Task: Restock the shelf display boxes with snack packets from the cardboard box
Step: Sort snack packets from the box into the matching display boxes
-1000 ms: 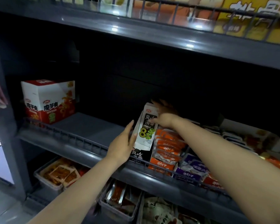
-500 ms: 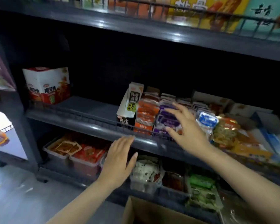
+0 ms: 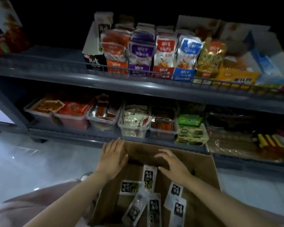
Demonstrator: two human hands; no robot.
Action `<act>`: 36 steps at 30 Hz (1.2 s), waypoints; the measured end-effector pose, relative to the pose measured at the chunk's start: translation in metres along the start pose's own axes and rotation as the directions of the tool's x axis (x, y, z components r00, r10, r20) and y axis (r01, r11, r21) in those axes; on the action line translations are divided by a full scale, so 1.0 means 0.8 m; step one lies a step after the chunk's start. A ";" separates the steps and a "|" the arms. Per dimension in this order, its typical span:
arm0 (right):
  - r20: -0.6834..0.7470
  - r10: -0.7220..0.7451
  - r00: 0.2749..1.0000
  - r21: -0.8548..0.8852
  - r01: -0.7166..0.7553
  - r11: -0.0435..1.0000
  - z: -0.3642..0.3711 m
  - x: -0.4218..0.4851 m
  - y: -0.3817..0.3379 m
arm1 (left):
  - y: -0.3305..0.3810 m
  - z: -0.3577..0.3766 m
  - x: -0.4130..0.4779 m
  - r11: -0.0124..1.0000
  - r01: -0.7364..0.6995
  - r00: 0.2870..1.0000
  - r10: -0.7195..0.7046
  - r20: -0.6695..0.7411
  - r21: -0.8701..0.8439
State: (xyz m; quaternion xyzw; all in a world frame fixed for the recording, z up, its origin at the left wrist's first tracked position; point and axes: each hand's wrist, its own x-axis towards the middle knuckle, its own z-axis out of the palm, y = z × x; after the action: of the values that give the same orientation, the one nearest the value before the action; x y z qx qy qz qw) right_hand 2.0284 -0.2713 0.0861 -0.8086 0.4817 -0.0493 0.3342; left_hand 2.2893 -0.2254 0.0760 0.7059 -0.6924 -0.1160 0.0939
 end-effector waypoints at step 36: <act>0.294 0.613 0.733 0.588 -0.645 0.489 0.266 0.117 0.202 | -0.037 0.109 0.103 0.991 0.113 0.992 -0.108 0.060 -0.079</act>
State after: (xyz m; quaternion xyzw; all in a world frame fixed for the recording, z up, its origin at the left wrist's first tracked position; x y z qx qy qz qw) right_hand 2.0431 -0.2934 -0.1957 -0.4058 0.6854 -0.0713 0.6004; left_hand 2.2931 -0.3050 -0.0188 0.7352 -0.6493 -0.1689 0.0971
